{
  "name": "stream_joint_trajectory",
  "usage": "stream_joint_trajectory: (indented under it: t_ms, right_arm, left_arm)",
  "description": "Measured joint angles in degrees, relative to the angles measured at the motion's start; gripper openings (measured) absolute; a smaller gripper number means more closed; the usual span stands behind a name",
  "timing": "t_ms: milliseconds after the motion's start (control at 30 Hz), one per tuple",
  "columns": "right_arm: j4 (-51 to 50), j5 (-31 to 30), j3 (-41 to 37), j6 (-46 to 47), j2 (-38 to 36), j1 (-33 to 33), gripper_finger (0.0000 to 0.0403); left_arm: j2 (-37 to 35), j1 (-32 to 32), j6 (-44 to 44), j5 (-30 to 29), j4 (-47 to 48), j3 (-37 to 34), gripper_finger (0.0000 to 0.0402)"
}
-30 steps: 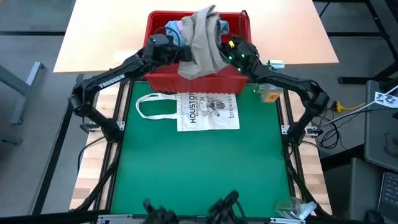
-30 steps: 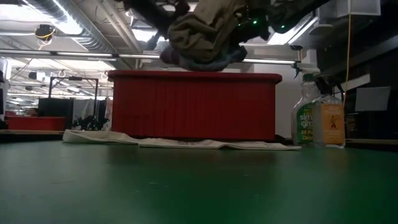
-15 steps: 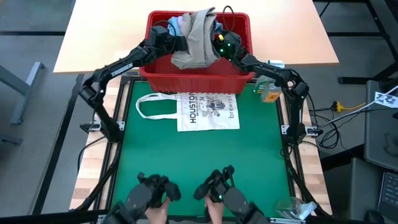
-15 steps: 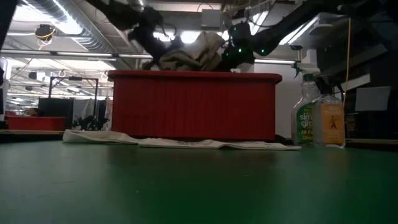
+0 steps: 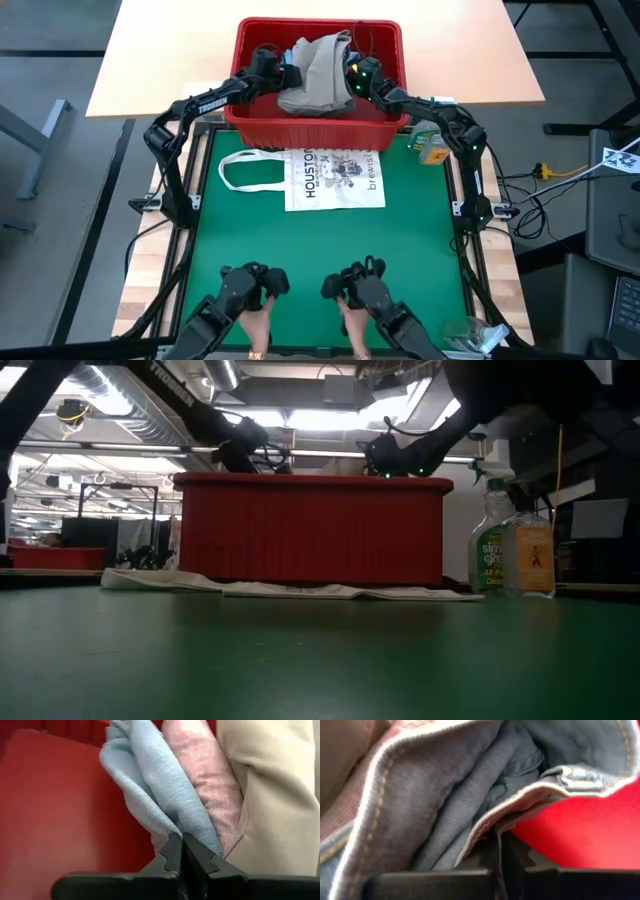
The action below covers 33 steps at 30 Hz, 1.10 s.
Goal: Fold Laundry from Bin
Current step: Put the folded clothes into the red laundry bin
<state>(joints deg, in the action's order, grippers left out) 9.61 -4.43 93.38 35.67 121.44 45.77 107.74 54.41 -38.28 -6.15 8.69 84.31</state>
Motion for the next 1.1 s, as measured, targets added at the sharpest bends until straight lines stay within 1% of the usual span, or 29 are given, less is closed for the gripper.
stream_joint_trajectory:
  t_ms: [100, 233, 333, 467, 567, 667, 800, 933, 1000, 1100]
  right_arm:
    - [-1.5, -0.6, 0.0, 0.1, 0.6, -0.1, 0.0012]
    - [-3.1, -3.2, 0.0, 0.5, 0.6, -0.2, 0.0012]
    - [-3.3, -3.1, 0.0, 0.4, 0.6, -0.1, 0.0012]
    - [-3.3, -4.6, 0.0, -0.1, 0.6, -0.1, 0.0012]
    - [-3.5, -5.3, 0.0, -0.3, 0.6, 0.0, 0.0016]
    - [-3.1, -5.6, 0.0, -2.3, 0.5, 0.0, 0.0037]
    - [-3.2, -6.9, 0.0, -5.8, 0.4, 0.0, 0.0087]
    - [-3.7, -11.7, 0.0, -9.7, 0.4, 0.1, 0.0132]
    - [-3.8, -13.6, 0.0, -13.6, 0.3, 0.1, 0.0146]
    - [-5.2, -15.5, 0.6, -18.5, 0.2, 0.1, 0.0157]
  left_arm:
    - [0.1, 0.1, 0.0, -2.1, 0.0, 0.0, 0.0000]
    - [0.1, 0.1, 0.3, -5.0, 0.1, 0.0, 0.0000]
    - [0.1, 0.2, 2.8, -5.9, 0.2, 0.0, 0.0006]
    - [-0.1, 0.2, 7.2, -8.8, 0.3, 0.0, 0.0038]
    - [-0.1, 0.2, 7.8, -10.5, 0.9, 0.0, 0.0070]
    - [-0.1, 0.2, 8.1, -10.7, 0.9, 0.0, 0.0098]
    - [-0.1, 0.2, 12.0, -10.9, 0.9, 0.0, 0.0122]
    - [-0.1, 0.2, 13.4, -10.5, 1.0, 0.0, 0.0132]
    - [-0.1, 0.2, 13.4, -9.3, 1.0, 0.0, 0.0133]
    - [-0.1, 0.2, 13.4, -8.9, 1.1, 0.0, 0.0132]
